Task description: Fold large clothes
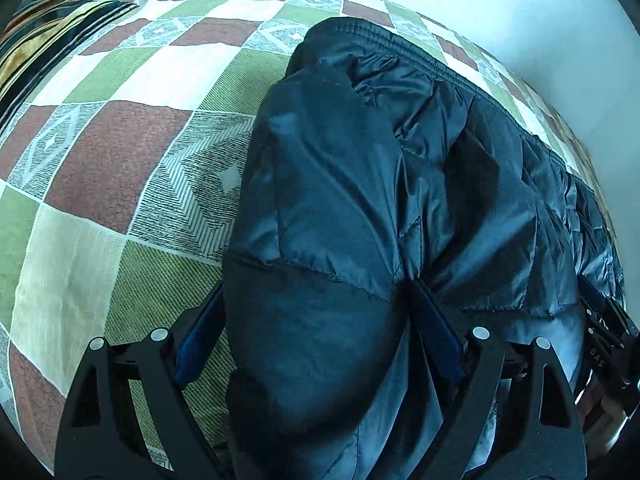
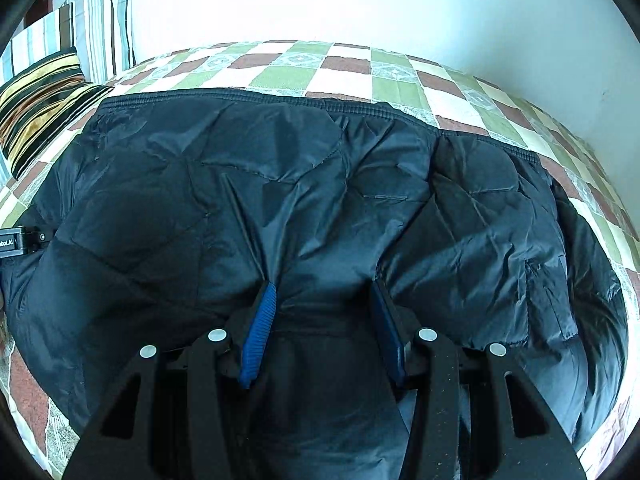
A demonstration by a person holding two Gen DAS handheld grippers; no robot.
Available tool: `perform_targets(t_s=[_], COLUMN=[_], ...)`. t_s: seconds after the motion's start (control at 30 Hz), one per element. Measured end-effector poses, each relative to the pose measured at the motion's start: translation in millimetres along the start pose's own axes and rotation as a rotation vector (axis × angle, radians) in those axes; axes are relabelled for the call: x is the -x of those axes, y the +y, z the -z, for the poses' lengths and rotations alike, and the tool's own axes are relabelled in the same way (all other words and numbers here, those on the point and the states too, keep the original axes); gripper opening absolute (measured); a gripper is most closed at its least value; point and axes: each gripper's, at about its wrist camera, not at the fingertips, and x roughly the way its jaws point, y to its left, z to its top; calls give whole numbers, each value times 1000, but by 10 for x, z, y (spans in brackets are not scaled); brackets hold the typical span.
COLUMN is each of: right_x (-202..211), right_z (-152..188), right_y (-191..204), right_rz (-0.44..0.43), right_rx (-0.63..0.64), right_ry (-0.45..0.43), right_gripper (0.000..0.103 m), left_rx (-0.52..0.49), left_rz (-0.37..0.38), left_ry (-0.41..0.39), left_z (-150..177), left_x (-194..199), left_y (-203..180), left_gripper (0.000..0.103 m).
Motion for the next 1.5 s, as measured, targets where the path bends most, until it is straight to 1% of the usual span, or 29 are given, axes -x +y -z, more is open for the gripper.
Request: perform_targets(t_s=[0.13, 0.2, 0.23, 0.27, 0.3, 0.33, 0.37, 0.4, 0.43, 0.47, 0.5, 0.57, 0.67, 0.77, 0.83, 1.03, 1.27, 1.3, 1.37, 1.47, 1.5], right_x=[4, 5, 4, 5, 6, 2, 2, 4, 6, 4, 3, 2, 5, 1, -2, -4, -9, -9, -10, 3, 23], right_z=[5, 6, 6, 4, 2, 3, 4, 8, 5, 11, 9, 13, 4, 0, -2, 10, 14, 18, 21, 26, 23], right_y=[11, 27, 34, 39, 42, 45, 46, 49, 48, 46, 44, 41, 49, 49, 51, 76, 77, 78, 73, 49, 26], right_rz=[6, 14, 18, 21, 23, 24, 24, 25, 25, 24, 25, 24, 28, 30, 33, 45, 39, 38, 32, 18, 10], right_rx=[2, 5, 6, 7, 7, 5, 4, 5, 5, 5, 6, 3, 2, 3, 5, 14, 14, 14, 13, 13, 14], right_ry=[-3, -6, -6, -7, -8, -9, -9, -10, -11, -10, -11, -11, -14, -14, -14, -18, -20, -20, -21, -30, -37], right_gripper=[49, 49, 49, 49, 49, 49, 49, 49, 49, 49, 49, 49, 49, 49, 49, 49, 49, 49, 49, 49, 49], left_rx=[34, 23, 13, 7, 4, 1, -1, 3, 8, 6, -2, -25, -28, -23, -33, -78, -157, -166, -189, -219, -229], left_rz=[63, 63, 70, 88, 95, 94, 101, 116, 129, 131, 130, 120, 117, 115, 116, 151, 166, 167, 166, 144, 125], left_ry=[27, 31, 30, 32, 36, 37, 40, 42, 44, 41, 39, 25, 9, -18, -47, -123, -180, -185, -198, -207, -208], left_z=[-63, -76, -77, -77, -78, -89, -92, -94, -96, -96, -93, -81, -78, -107, -133, -201, -196, -175, -166, -151, -146], left_x=[-43, -74, -81, -86, -93, -94, -92, -83, -66, -45, -24, 46, 134, 224, 336, 697, 1050, 1090, 1167, 1235, 1253], left_y=[38, 2, -23, -41, -75, -92, -104, -104, -104, -113, -124, -168, -188, -267, -341, -603, -1136, -1164, -1359, -1636, -1756], left_gripper=[89, 89, 85, 77, 76, 71, 64, 59, 52, 44, 40, 29, 20, 16, 15, 14, 14, 14, 14, 14, 14])
